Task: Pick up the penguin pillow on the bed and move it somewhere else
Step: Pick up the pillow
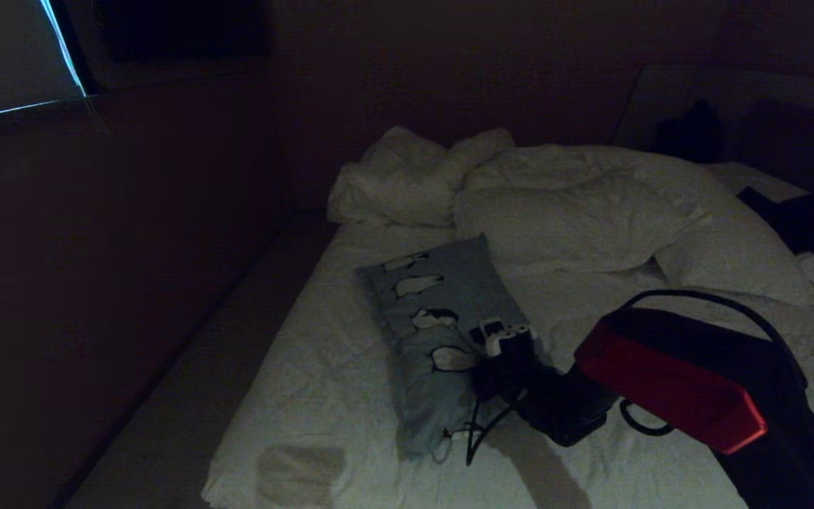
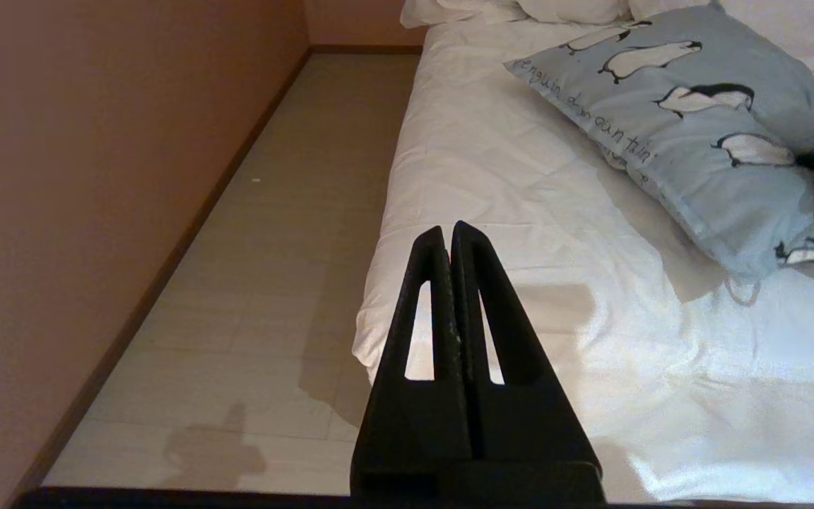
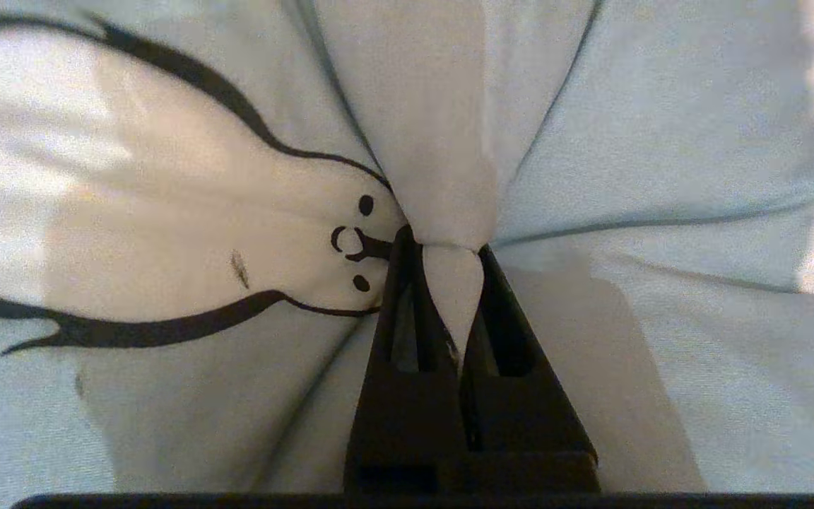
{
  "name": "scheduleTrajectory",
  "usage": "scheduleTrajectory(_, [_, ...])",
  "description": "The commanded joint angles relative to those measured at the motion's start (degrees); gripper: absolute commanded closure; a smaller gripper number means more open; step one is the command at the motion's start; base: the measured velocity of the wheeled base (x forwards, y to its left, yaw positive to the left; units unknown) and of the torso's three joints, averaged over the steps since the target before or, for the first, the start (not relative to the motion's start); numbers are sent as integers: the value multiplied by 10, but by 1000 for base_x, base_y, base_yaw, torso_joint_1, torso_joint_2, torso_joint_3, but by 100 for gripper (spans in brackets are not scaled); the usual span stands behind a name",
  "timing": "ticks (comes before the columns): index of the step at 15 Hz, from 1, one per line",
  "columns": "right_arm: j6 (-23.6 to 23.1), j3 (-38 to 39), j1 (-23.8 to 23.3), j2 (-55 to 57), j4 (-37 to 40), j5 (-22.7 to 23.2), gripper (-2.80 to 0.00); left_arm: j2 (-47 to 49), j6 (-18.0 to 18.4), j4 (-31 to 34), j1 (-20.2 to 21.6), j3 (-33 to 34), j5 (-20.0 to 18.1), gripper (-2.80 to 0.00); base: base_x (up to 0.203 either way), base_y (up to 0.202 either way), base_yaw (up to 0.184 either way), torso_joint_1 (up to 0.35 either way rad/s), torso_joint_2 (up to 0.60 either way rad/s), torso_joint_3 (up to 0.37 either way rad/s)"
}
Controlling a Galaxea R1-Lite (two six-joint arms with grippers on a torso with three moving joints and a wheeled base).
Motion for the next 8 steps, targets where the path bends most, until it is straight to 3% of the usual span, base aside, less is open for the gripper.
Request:
scheduleTrajectory(1, [4,3,-7,-30,-5,-1,0,0,0,0,0,1,0,0,0,0,0,0,0,0])
scheduleTrajectory(8, [23,20,-19,-130,-4,-1,0,0,-1,0,0,1,0,0,0,0,0,0,0,0])
